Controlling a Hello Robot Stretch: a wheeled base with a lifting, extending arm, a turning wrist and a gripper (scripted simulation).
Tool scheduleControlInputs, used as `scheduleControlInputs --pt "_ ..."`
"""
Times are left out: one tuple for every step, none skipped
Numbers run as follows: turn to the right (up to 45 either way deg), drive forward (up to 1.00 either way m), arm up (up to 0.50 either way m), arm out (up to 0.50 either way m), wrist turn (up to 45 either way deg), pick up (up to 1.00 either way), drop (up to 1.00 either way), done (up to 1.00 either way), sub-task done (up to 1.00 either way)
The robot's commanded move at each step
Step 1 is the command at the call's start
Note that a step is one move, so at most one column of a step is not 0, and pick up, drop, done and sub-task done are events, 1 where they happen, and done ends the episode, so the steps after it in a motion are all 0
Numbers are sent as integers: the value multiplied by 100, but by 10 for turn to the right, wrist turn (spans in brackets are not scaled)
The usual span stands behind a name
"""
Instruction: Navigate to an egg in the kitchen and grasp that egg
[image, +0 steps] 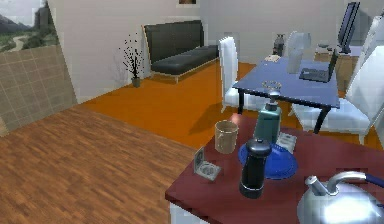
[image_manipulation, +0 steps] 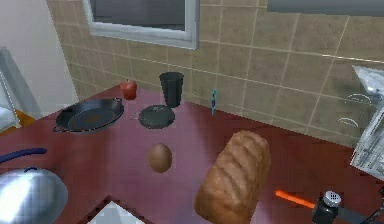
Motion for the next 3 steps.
scheduleControlInputs --pt "0 0 38 0 0 0 0 0 0" --pt "0 0 0 18 0 0 0 0 0" --pt "0 0 0 0 450 0 0 0 0"
